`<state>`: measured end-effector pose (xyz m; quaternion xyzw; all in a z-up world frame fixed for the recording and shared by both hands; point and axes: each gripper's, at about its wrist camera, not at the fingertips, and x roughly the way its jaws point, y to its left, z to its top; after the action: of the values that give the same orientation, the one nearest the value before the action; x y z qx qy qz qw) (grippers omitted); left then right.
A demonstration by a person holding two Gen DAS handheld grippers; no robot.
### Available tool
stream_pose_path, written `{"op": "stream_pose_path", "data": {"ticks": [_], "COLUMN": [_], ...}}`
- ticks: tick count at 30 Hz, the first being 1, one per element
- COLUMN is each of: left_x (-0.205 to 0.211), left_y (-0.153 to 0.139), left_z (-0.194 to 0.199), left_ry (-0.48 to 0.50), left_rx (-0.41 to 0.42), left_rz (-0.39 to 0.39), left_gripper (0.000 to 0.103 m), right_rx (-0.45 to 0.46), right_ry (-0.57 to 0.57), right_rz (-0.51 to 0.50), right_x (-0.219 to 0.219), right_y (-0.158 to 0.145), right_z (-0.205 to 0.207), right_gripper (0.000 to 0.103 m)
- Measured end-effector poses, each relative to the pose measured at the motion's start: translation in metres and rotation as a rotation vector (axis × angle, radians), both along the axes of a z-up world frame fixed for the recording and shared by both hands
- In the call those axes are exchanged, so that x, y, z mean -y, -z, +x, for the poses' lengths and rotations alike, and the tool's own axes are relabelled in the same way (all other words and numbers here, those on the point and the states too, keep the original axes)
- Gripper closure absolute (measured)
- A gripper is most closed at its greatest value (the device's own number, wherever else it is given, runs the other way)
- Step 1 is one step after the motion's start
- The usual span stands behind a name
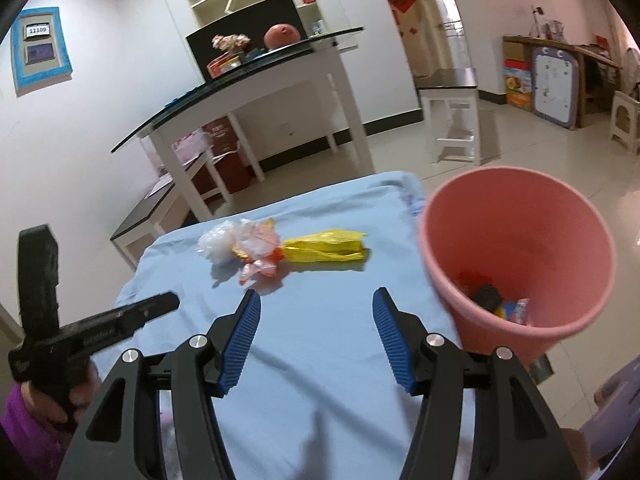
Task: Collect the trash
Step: 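Move both tools back over the remaining trash on the table, then grasp the white plastic bag with the left tool while the right grasps the clear wrapper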
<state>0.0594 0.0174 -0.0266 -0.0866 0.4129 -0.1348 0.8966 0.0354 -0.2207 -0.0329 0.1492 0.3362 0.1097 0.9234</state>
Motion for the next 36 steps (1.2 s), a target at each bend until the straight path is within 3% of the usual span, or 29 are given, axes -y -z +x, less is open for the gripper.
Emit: {"op": "stream_pose_path", "data": {"ticks": [12, 23, 29, 31, 34, 35, 36], "left_x": [-0.017, -0.007, -0.008, -0.008, -0.007, -0.008, -0.008], "left_y": [-0.008, 0.011, 0.02, 0.022, 0.024, 0.025, 0.025], "left_z": [0.059, 0.102, 0.107, 0.106, 0.103, 0.101, 0.1], "left_ry": [-0.09, -0.11, -0.101, -0.088, -0.074, -0.07, -0.066], "left_rx": [0.03, -0.02, -0.05, -0.05, -0.041, -0.037, -0.032], "left_rz": [0.008, 0.046, 0.008, -0.005, -0.015, -0.022, -0.025], "left_gripper": [0.07, 0.07, 0.07, 0.07, 0.071, 0.075, 0.083], "right_rx": [0.015, 0.024, -0.02, -0.042, -0.071, -0.078, -0.083], "right_ry": [-0.106, -0.209, -0.222, -0.225, -0.229, -0.23, -0.233], "right_rz": [-0.017, -0.091, -0.103, -0.106, -0.112, -0.115, -0.112], "right_x": [-0.031, -0.073, -0.09, -0.093, -0.097, -0.098, -0.098], "right_y": [0.003, 0.01, 0.029, 0.035, 0.042, 0.044, 0.045], "right_z": [0.044, 0.113, 0.141, 0.147, 0.151, 0.151, 0.151], "right_gripper": [0.045, 0.044, 0.044, 0.047, 0.065, 0.072, 0.073]}}
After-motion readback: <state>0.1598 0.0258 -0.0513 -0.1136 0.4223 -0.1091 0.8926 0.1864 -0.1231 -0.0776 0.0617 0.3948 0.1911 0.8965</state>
